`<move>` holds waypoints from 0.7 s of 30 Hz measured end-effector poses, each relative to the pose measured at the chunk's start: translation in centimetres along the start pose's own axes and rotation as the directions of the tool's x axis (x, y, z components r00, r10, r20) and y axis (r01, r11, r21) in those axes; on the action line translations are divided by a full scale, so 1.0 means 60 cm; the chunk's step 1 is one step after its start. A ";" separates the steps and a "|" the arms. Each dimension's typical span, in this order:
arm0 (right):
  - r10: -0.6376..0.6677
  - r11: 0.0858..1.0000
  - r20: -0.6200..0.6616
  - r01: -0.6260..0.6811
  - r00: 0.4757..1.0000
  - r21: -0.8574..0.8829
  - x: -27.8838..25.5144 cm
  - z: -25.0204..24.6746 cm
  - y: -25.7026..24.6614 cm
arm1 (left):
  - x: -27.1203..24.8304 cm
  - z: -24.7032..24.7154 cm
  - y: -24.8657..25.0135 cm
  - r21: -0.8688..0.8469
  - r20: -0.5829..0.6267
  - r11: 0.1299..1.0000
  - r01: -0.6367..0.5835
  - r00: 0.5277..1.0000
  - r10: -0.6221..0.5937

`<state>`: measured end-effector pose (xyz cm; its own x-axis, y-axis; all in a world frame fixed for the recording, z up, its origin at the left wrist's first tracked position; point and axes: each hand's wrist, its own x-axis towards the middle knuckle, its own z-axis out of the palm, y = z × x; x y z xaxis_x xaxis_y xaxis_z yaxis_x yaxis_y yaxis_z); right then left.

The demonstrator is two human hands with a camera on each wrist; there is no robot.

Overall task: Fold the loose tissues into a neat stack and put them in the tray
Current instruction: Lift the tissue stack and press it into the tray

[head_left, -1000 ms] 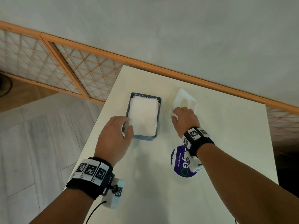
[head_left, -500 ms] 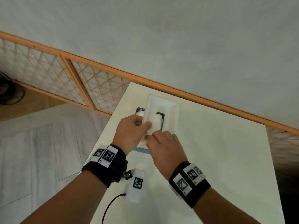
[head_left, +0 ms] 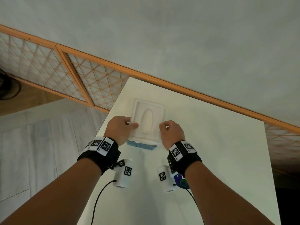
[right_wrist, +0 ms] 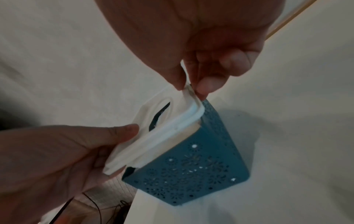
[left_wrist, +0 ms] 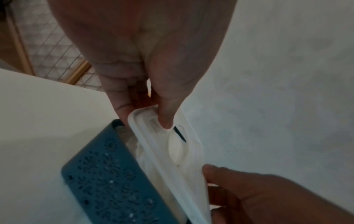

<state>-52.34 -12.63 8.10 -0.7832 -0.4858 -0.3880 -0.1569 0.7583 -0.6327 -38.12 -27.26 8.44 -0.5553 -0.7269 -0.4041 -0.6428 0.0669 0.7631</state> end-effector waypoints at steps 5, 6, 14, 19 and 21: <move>0.022 0.999 0.008 -0.022 1.000 -0.042 0.002 0.013 -0.011 | 0.011 0.006 -0.001 0.179 -0.022 0.984 0.006 1.000 -0.003; 0.026 0.998 0.007 -0.025 1.000 -0.059 0.001 0.013 -0.012 | 0.014 0.008 0.001 0.209 -0.026 0.978 0.001 1.000 0.005; 0.014 0.994 0.011 -0.013 1.000 -0.106 -0.014 0.013 -0.024 | 0.018 0.007 0.006 0.384 -0.032 0.924 -0.002 0.999 0.015; 0.039 0.997 0.018 -0.038 0.999 -0.064 -0.008 0.018 -0.023 | 0.012 -0.002 0.010 0.390 0.028 0.919 -0.055 0.998 0.048; 0.041 0.997 0.013 -0.040 0.999 -0.071 -0.006 0.018 -0.025 | 0.009 -0.004 0.016 0.395 0.040 0.917 -0.051 0.998 0.039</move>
<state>-51.17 -14.05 8.44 -0.7814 -0.4595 -0.4223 -0.1675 0.8062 -0.5674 -38.91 -27.76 9.04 -0.6004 -0.6959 -0.3940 -0.7695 0.3684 0.5217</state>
